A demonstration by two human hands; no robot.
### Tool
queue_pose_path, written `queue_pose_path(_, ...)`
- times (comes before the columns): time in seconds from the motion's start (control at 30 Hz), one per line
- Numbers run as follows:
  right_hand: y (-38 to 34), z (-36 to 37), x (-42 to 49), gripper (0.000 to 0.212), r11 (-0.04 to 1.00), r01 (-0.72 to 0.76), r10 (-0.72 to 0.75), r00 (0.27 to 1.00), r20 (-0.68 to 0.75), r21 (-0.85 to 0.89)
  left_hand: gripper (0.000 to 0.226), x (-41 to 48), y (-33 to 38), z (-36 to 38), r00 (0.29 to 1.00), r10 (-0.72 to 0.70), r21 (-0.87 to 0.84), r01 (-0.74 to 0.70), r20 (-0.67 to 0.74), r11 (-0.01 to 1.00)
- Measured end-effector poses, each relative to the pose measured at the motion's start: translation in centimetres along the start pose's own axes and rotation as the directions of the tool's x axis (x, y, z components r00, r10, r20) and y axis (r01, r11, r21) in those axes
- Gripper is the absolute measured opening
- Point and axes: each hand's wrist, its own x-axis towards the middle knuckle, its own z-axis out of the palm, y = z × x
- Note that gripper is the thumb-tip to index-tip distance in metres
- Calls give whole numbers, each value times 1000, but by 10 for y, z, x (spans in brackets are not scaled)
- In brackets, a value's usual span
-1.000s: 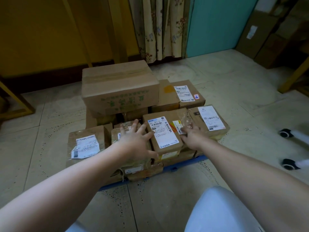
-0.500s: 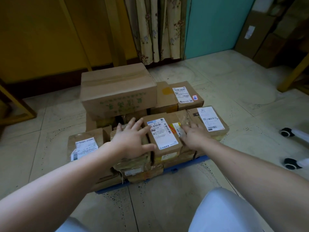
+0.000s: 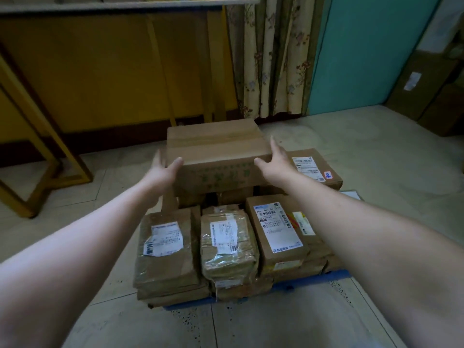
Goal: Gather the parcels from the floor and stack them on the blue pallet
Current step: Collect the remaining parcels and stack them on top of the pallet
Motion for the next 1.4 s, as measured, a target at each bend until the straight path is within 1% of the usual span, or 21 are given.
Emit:
queue_pose_path(0.07, -5, 7, 7, 70, 1000, 12, -13, 1000, 19, 19, 69, 1, -2, 1, 998, -9, -120, 16, 61, 993)
queue_pose_path(0.13, -9, 11, 12, 63, 999, 39, -39, 999, -1, 18, 63, 3, 0, 1, 999, 26, -172, -19, 39, 985)
queue_pose_path(0.2, -10, 15, 16, 59, 997, 79, -78, 996, -40, 16, 61, 5, 1, -2, 999, 33, -185, -33, 1, 982)
queue_pose_path(0.27, -9, 18, 15, 53, 994, 110, -109, 991, -78, -1, 60, 3, -2, -5, 1000, 26, -180, -26, -1, 983)
queue_pose_path(0.4, 0, 25, 6, 47, 989, 144, -145, 985, -88, -23, 59, -6, -15, -6, 1000, -1, -175, 0, -6, 985)
queue_pose_path(0.57, -7, 23, 0, 45, 980, 198, -198, 973, -118, -7, 57, -13, -10, -16, 996, 55, -230, -72, -77, 971)
queue_pose_path(0.67, -1, 23, -11, 43, 977, 214, -214, 971, -102, -11, 53, -20, -19, -17, 991, 85, -202, -104, -100, 974)
queue_pose_path(0.77, 8, 26, -21, 42, 975, 220, -222, 971, -86, -33, 52, -27, -30, -15, 994, 57, -185, -73, -88, 980)
queue_pose_path(1.0, 6, 26, -28, 39, 962, 273, -274, 955, -116, -28, 54, -29, -32, -20, 986, 95, -231, -126, -138, 965)
queue_pose_path(1.13, 14, 29, -33, 40, 957, 277, -284, 954, -92, -80, 59, -30, -37, -21, 988, 90, -147, -109, -127, 983)
queue_pose_path(1.27, 15, 30, -34, 42, 950, 294, -305, 948, -96, -108, 60, -25, -41, -26, 981, 112, -135, -133, -156, 982)
queue_pose_path(1.4, 16, 28, -36, 47, 944, 280, -296, 952, -78, -173, 65, -22, -46, -30, 984, 120, -25, -124, -135, 992)
